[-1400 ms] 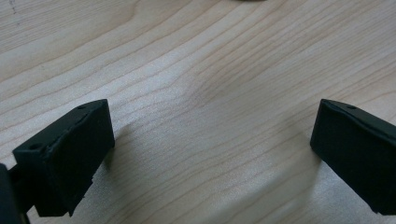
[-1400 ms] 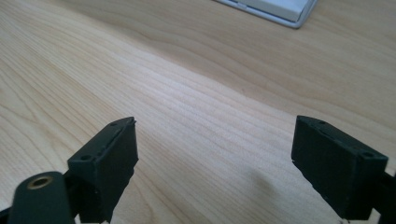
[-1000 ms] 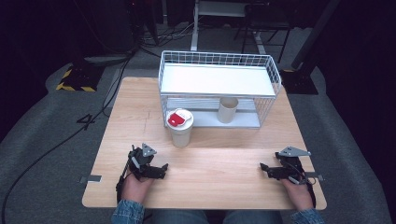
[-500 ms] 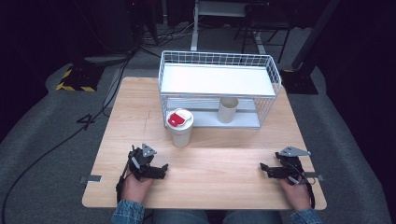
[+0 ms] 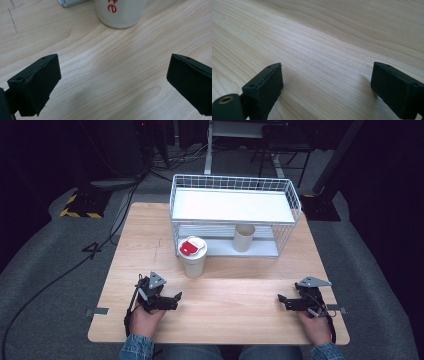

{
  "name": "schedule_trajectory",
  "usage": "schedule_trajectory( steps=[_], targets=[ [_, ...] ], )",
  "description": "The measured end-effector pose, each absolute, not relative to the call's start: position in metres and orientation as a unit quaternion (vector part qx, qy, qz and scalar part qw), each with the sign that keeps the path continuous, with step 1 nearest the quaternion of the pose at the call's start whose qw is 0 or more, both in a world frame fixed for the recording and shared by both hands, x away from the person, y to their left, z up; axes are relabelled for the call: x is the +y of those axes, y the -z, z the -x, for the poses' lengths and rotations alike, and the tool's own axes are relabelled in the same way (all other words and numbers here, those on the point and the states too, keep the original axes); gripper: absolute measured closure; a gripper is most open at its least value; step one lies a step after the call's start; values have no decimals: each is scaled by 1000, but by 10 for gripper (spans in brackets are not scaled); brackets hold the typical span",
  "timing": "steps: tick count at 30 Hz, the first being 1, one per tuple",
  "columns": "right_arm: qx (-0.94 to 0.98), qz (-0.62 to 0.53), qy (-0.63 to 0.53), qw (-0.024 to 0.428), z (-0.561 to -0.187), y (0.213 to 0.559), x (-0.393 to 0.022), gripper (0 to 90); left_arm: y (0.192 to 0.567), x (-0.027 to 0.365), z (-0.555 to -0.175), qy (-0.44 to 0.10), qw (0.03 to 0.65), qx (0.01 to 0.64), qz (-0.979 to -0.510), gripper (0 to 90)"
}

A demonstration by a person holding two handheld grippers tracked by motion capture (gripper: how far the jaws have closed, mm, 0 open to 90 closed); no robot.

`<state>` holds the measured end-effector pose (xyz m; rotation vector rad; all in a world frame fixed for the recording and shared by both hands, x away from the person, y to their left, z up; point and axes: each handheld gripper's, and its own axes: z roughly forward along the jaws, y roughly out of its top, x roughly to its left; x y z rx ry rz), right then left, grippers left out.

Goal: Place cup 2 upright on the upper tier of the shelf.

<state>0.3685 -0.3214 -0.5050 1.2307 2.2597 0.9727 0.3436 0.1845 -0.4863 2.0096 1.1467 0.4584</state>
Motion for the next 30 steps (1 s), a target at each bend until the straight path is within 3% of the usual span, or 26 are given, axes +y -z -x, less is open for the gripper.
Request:
schedule_trajectory(
  steps=[10, 30],
  targets=[
    [805, -441, -345, 195, -368, 505, -321, 107, 472, 185, -343, -182, 466, 433, -750, 39],
    [804, -443, -345, 196, -369, 505, -320, 105, 460, 167, -384, -187, 494, 413, -742, 29]
  ],
)
